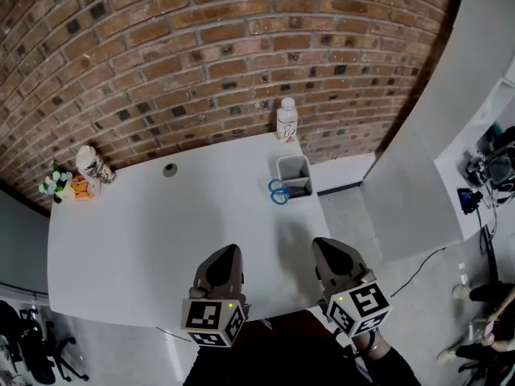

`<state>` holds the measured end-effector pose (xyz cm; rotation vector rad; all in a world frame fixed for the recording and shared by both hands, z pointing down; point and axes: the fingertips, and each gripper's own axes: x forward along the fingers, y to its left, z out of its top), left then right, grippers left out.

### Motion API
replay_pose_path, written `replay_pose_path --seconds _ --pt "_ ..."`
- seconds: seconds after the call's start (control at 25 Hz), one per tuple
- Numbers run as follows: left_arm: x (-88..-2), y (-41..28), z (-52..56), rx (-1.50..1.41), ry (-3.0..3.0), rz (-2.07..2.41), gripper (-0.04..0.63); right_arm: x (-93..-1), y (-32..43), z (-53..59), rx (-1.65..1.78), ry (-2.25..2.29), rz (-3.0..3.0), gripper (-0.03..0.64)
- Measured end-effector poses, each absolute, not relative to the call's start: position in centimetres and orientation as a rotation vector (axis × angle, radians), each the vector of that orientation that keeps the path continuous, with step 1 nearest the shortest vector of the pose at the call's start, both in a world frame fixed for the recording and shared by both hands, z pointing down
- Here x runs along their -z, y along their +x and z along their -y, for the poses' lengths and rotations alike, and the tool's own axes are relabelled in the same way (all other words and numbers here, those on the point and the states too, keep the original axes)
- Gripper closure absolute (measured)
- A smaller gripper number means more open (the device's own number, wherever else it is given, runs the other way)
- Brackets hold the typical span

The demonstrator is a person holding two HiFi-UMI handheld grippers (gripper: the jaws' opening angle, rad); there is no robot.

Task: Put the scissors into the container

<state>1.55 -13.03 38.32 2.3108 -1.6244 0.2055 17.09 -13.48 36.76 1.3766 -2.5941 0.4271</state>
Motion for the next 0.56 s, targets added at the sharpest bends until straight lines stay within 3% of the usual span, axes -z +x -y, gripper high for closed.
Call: replay_pose_path --seconds 0.56 --pt "-36.3 0.4 10.8 -0.145 2.327 1.657 0.594 -34.9 16.8 11.1 -0.405 1.377 2.588 0.609"
